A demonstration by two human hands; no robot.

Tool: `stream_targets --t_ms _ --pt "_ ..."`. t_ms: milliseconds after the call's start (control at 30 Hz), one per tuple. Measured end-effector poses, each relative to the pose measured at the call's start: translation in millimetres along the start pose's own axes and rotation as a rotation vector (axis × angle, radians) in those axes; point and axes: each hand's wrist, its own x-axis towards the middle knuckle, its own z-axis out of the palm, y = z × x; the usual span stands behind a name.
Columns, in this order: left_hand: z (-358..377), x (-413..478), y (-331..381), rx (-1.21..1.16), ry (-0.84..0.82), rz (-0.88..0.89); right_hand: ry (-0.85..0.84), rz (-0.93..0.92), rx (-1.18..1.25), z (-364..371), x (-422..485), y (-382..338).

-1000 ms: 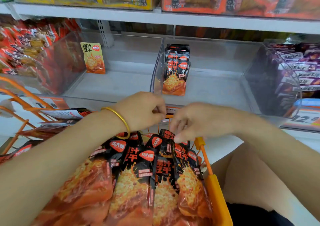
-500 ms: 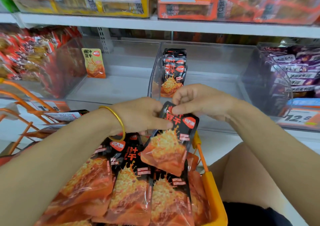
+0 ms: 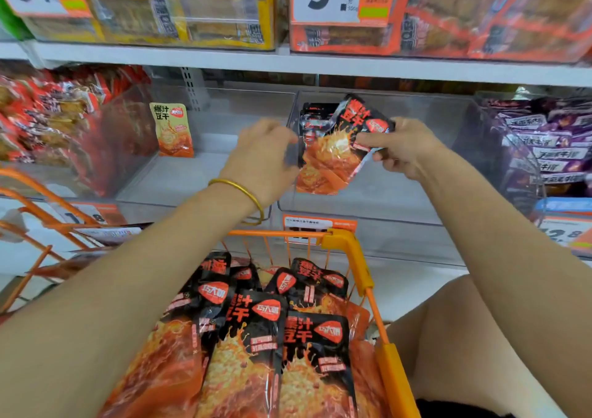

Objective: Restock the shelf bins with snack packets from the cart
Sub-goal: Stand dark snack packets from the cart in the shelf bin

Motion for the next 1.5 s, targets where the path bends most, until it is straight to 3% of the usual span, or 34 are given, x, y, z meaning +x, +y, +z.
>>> stream_targets --t_ms 167,367,700,1033,1167,1233,1333,1433,1500 --pt "20.7 -6.2 -8.3 0.213 -0.165 0.103 0.034 -0.043 -0.463 34.7 33.5 24.4" --pt "21.4 -9.9 -9.7 0.283 -0.213 0.095 0.201 -0.198 -0.693 69.9 49.3 32.1" --pt "21.6 -10.9 -9.0 0.267 -0.205 0.099 0.217 -0.064 -0.448 74.9 53.3 39.9" --pt "17.8 -13.6 -5.7 0.259 -0.198 0.101 0.180 -0.030 -0.408 72.2 51.7 42.7" --pt "13.7 -21.4 -3.9 0.191 -0.114 0.108 0.179 -0.029 -0.370 65.0 49.1 40.4" --pt "9.7 -27.2 -2.8 0.152 0.005 0.160 0.172 -0.020 -0.348 58.3 44.6 38.4" --pt "3.4 -34.8 -3.0 0.056 0.090 0.259 0.108 -0.047 -0.351 48.3 22.2 26.4" --pt "-2.3 -45.7 0.2 -0.057 -0.096 0.237 -0.085 -0.186 -0.325 40.4 -26.1 4.3" --pt "-3.6 -50.2 1.1 -0.020 -0.237 0.199 -0.325 -0.257 -0.386 36.9 -65.9 -7.7"
